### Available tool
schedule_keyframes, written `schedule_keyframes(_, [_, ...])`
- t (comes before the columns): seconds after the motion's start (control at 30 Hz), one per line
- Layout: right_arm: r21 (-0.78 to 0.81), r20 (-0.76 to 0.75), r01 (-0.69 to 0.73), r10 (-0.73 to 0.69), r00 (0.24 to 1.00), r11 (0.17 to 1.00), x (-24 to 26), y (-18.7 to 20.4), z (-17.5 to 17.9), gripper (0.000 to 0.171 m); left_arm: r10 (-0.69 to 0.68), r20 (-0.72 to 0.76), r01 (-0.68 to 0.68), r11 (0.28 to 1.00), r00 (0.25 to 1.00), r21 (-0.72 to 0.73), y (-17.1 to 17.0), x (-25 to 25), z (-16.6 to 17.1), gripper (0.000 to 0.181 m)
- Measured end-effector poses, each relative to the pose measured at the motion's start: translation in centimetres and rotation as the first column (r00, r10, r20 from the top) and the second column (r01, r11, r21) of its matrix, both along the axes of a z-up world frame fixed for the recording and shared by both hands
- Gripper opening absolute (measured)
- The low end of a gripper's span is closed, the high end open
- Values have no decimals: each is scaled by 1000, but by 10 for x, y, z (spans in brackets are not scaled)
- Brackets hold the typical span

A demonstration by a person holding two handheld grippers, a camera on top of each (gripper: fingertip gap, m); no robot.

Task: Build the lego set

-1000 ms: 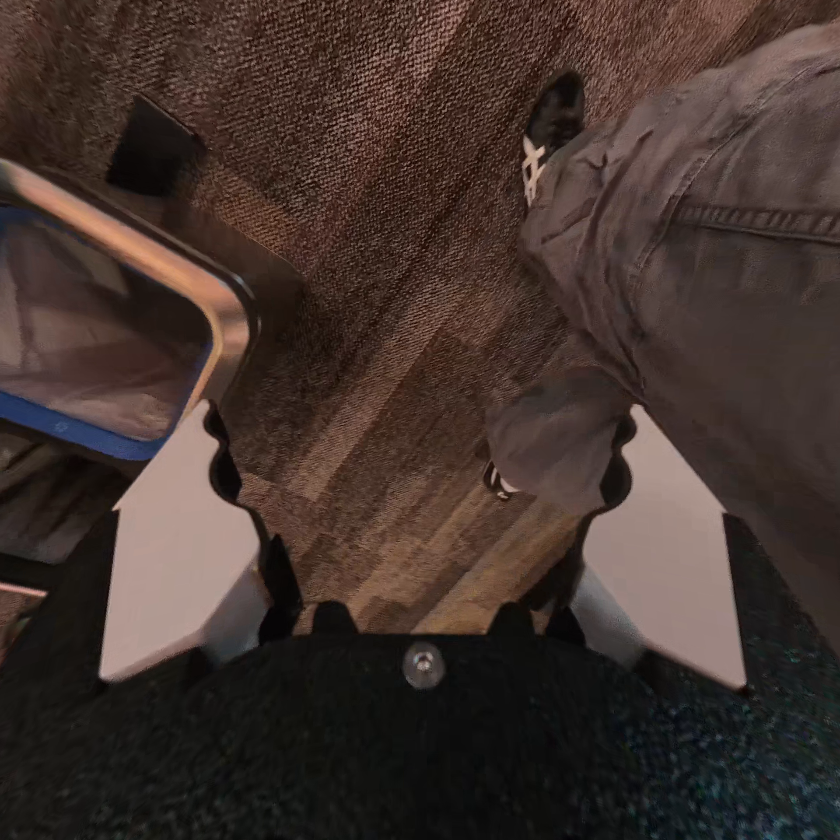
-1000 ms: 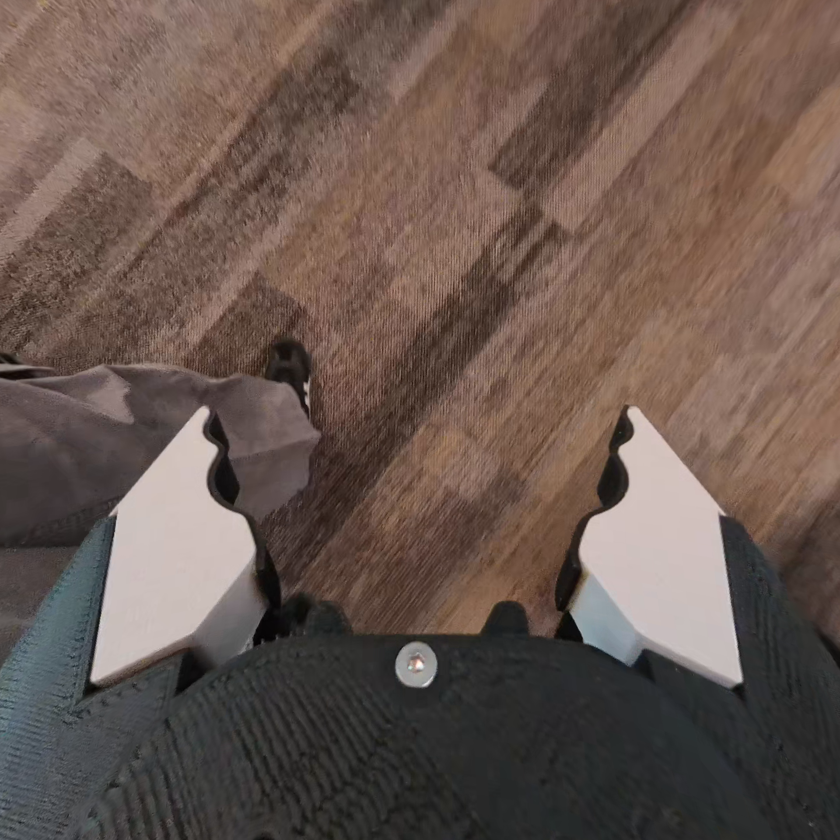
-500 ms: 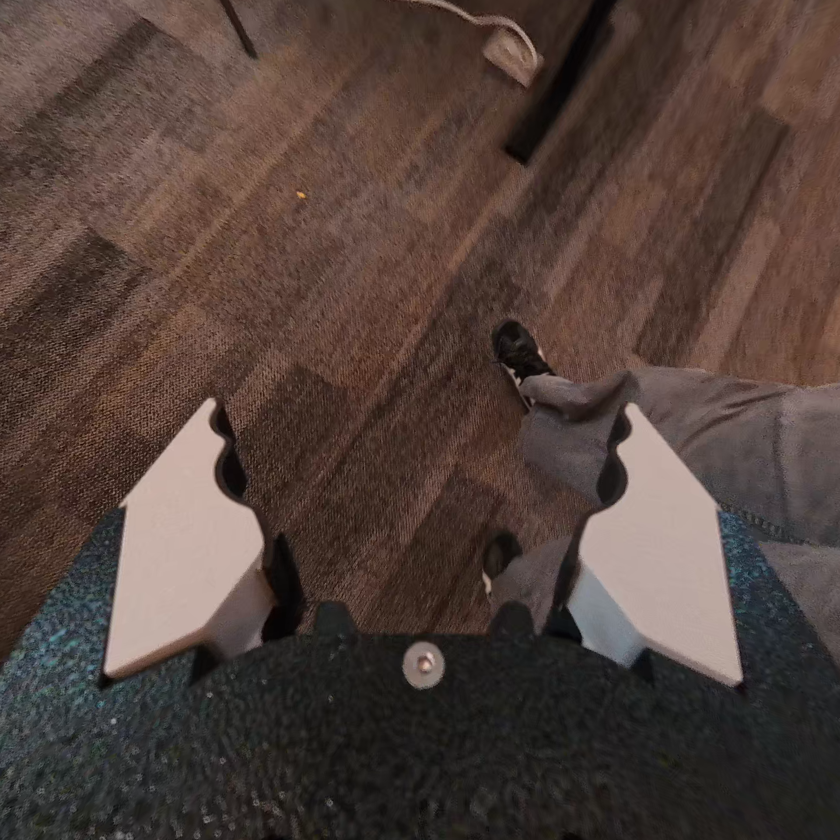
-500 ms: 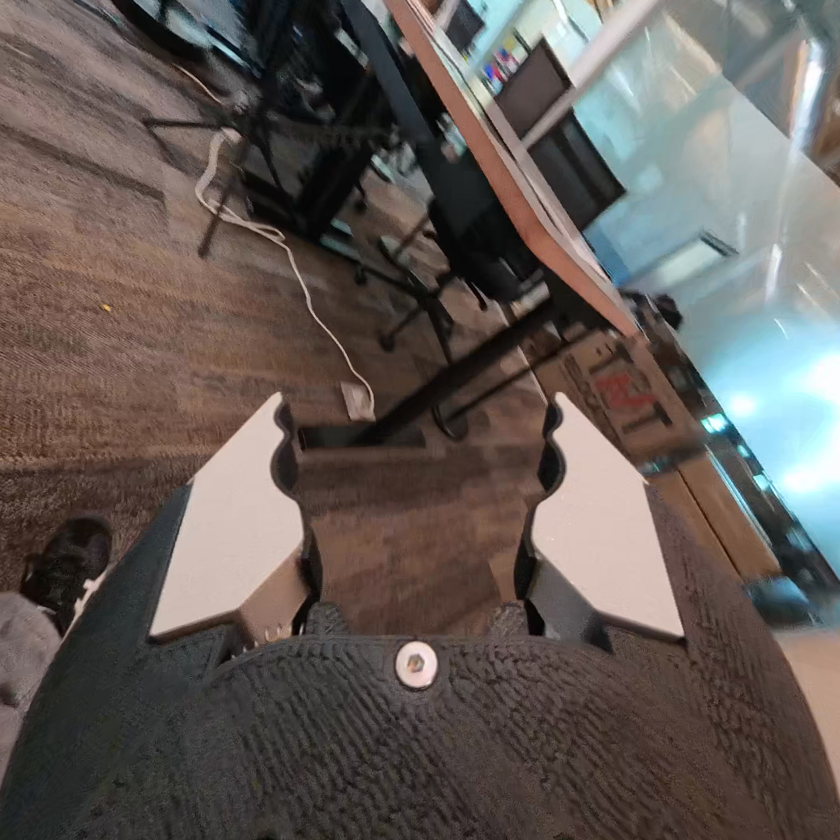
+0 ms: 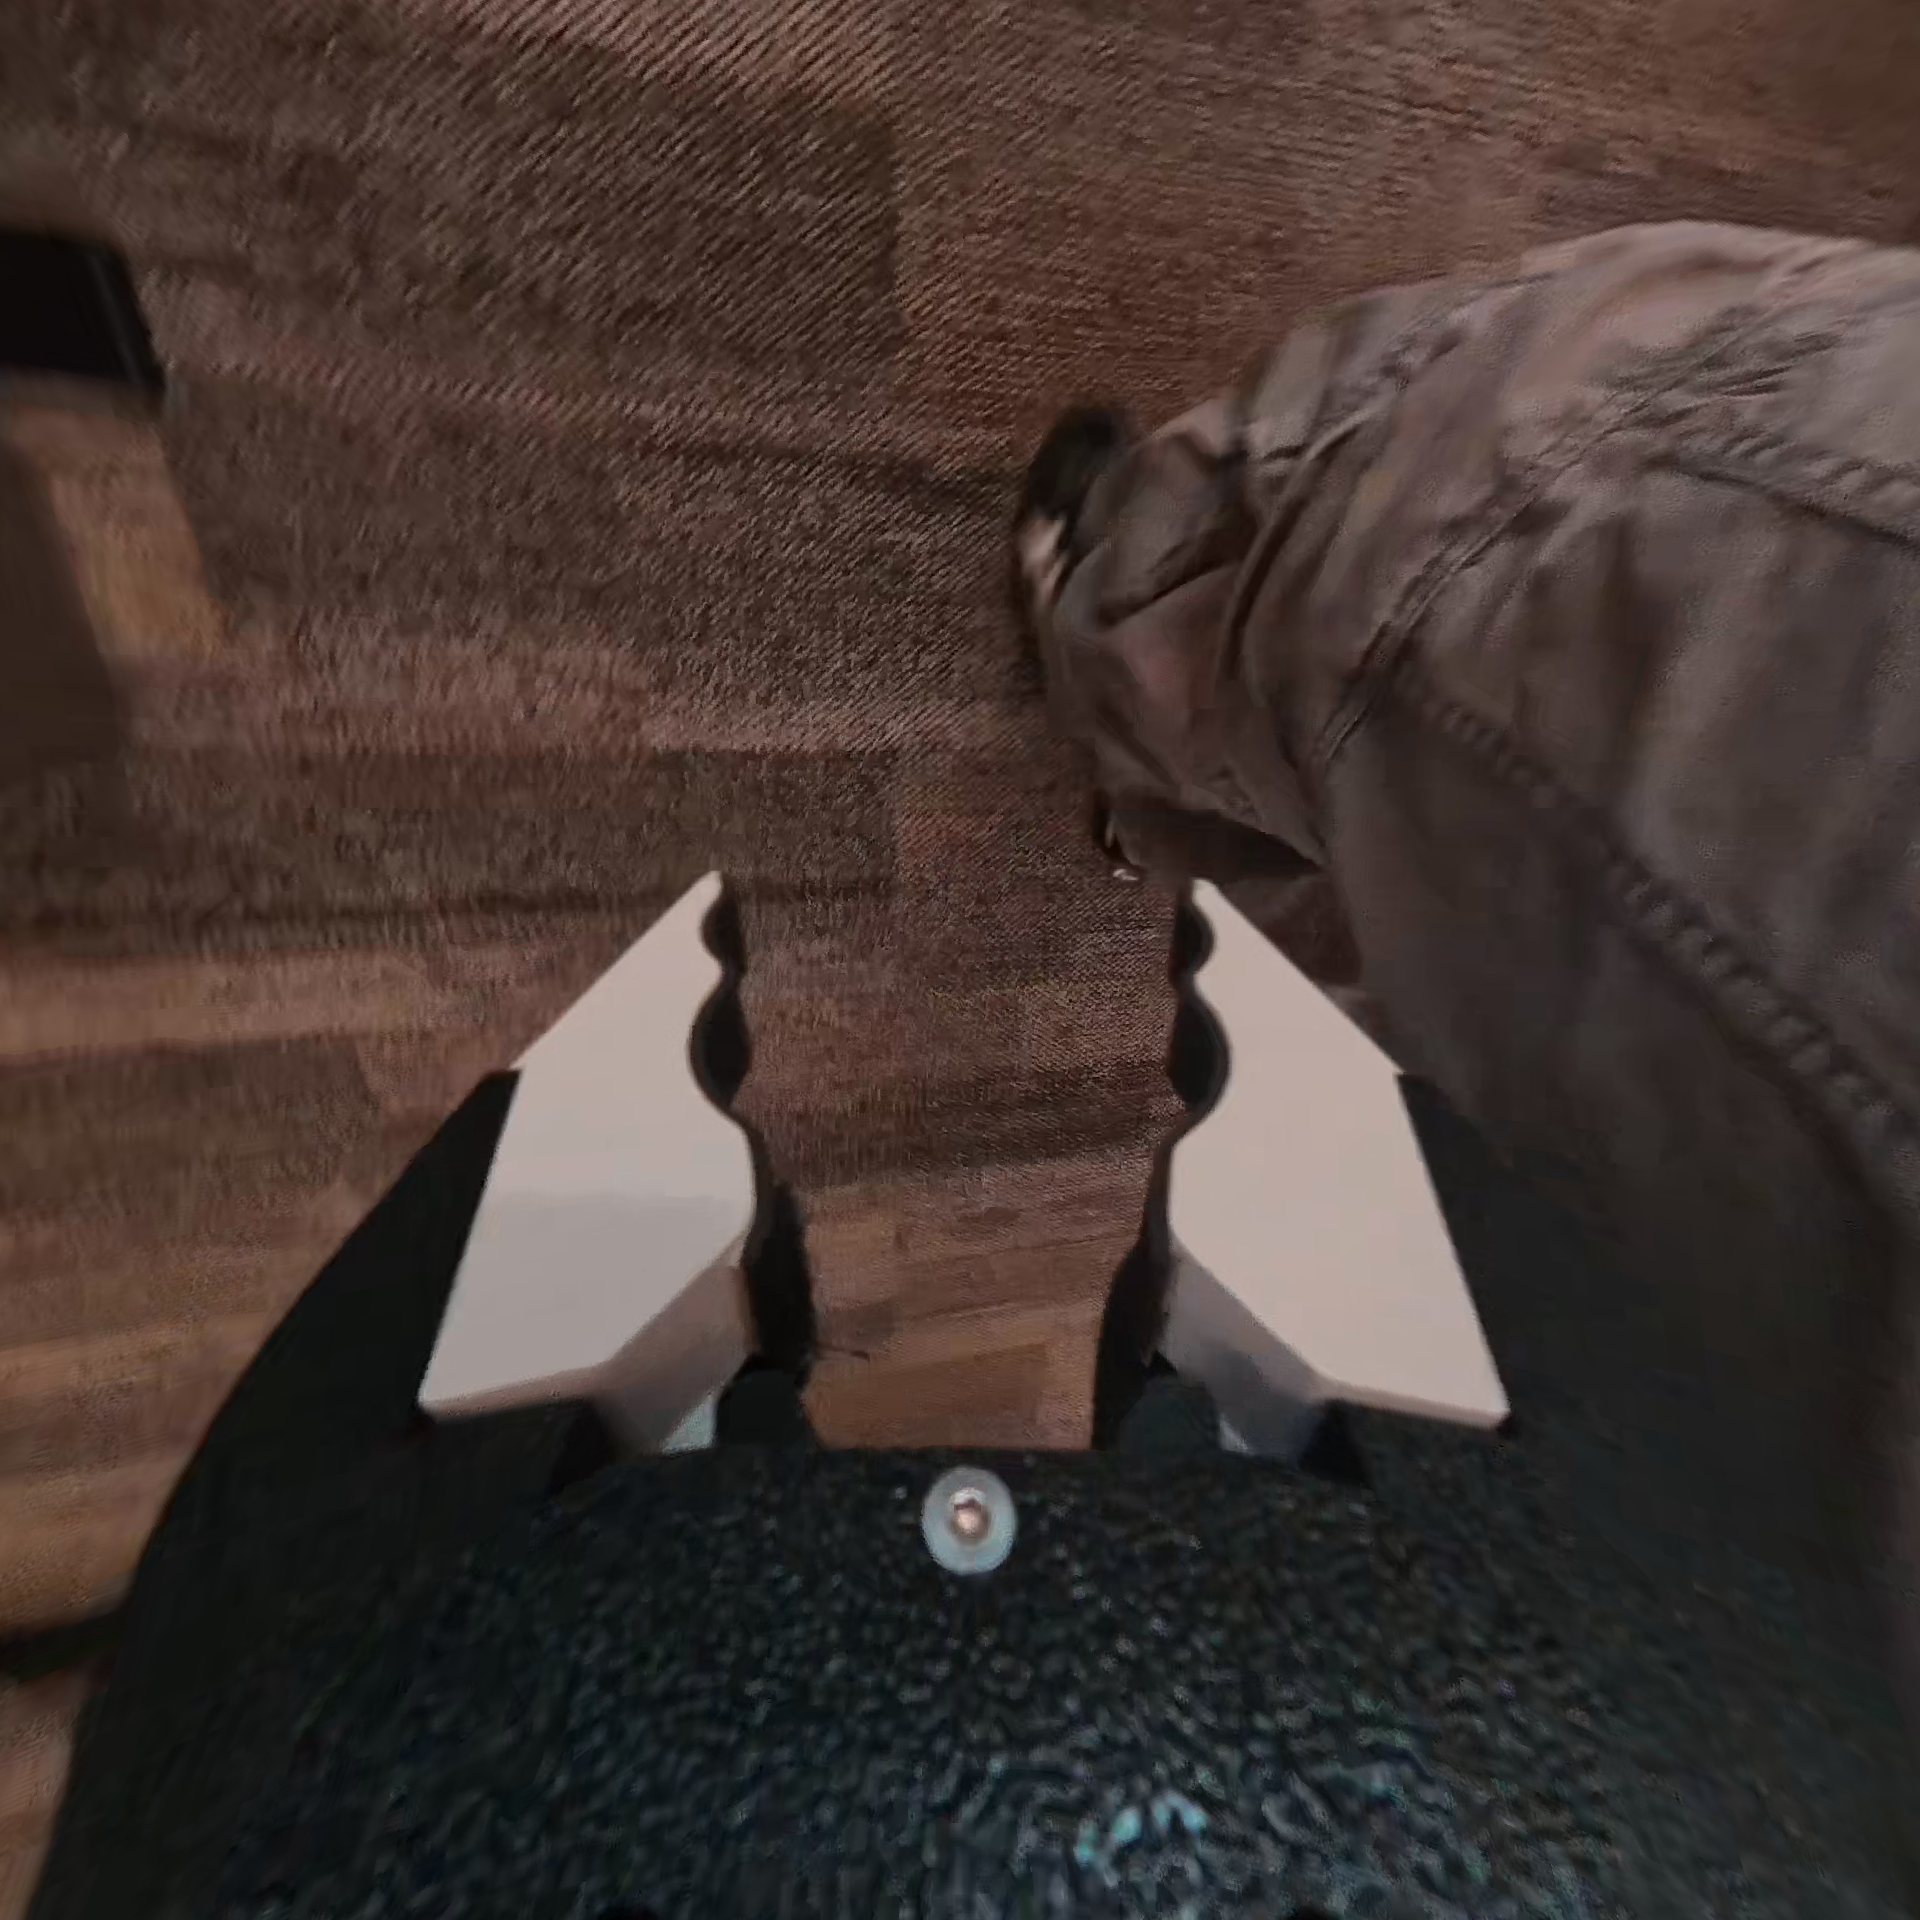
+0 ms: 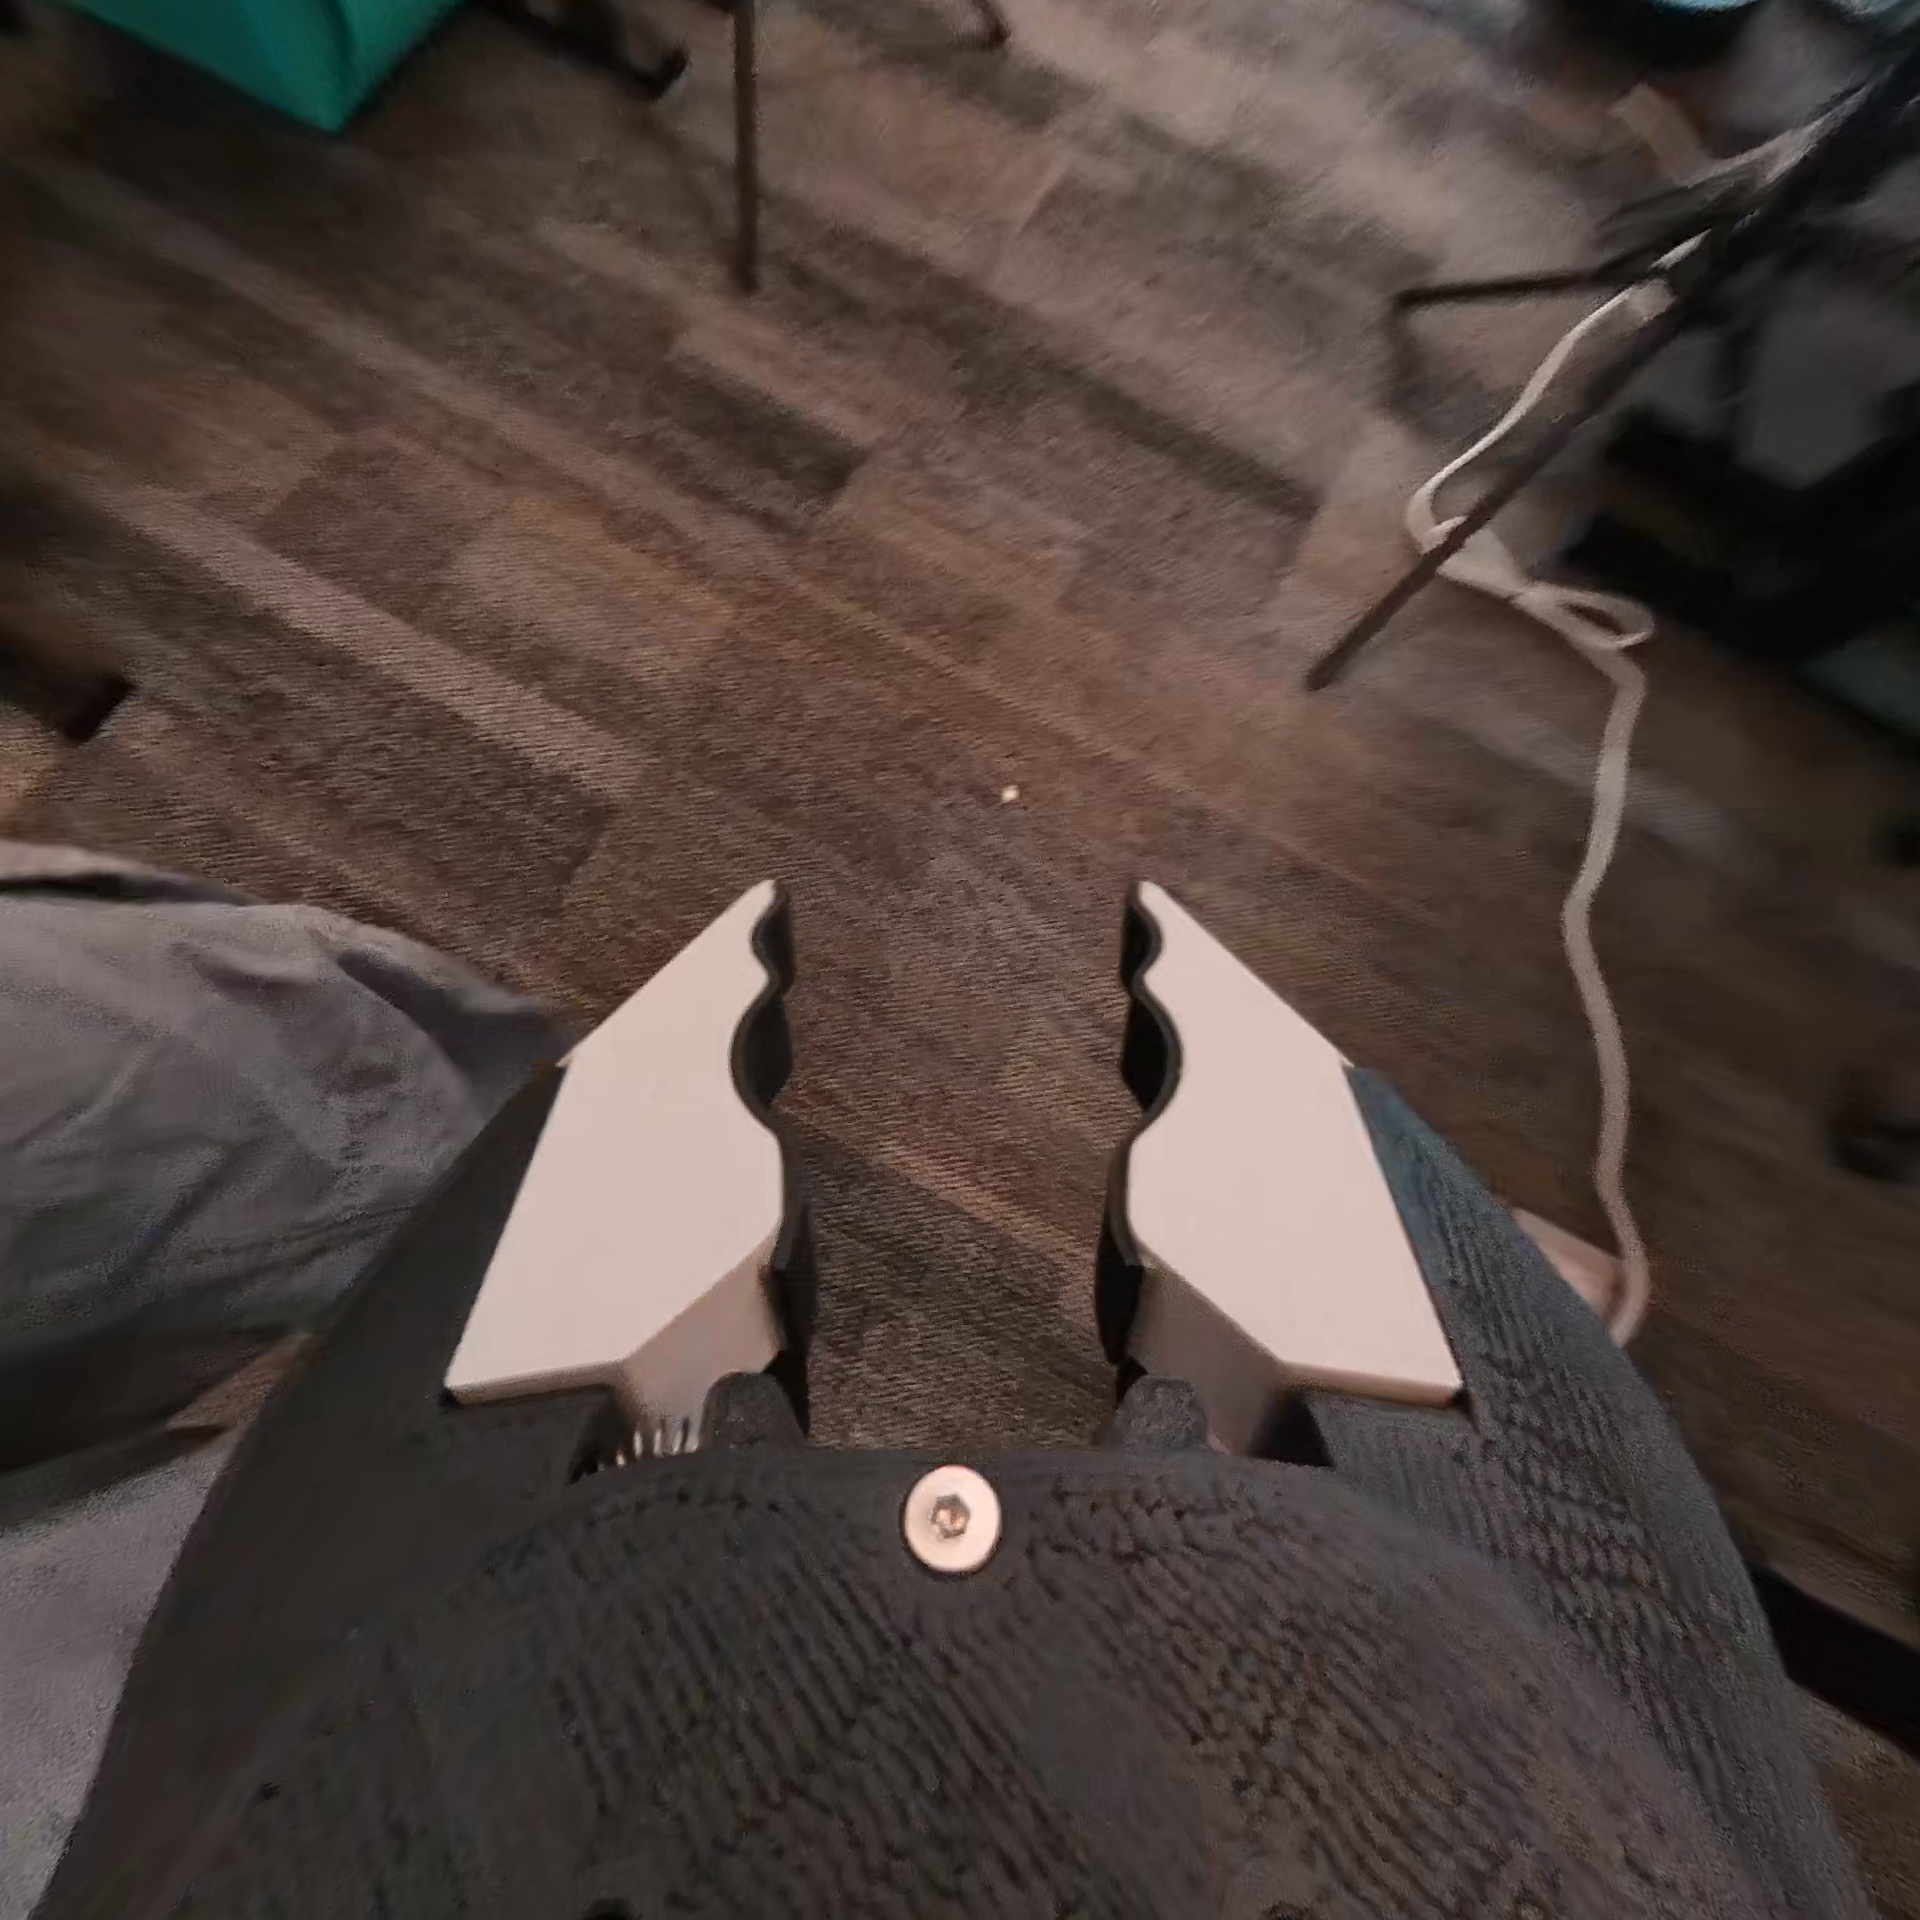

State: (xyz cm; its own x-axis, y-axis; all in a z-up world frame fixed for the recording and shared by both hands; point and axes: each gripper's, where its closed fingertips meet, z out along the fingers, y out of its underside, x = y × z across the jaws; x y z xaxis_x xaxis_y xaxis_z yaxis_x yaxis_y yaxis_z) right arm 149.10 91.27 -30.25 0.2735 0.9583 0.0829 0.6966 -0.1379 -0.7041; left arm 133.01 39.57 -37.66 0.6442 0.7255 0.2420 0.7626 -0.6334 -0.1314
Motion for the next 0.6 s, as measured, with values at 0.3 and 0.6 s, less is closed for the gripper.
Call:
schedule_keyframes(0.3, [-251, 294, -25, 100, 950, 968, -121, 91, -184, 32, 309, 158, -261, 928, 938, -266, 23, 44, -42, 29])
schedule_keyframes(0.6, [-358, 267, -61, 165, 949, 932, -239, 179, -383, 19, 304, 393, -142, 910, 867, -391, 103, 135, -80, 14])
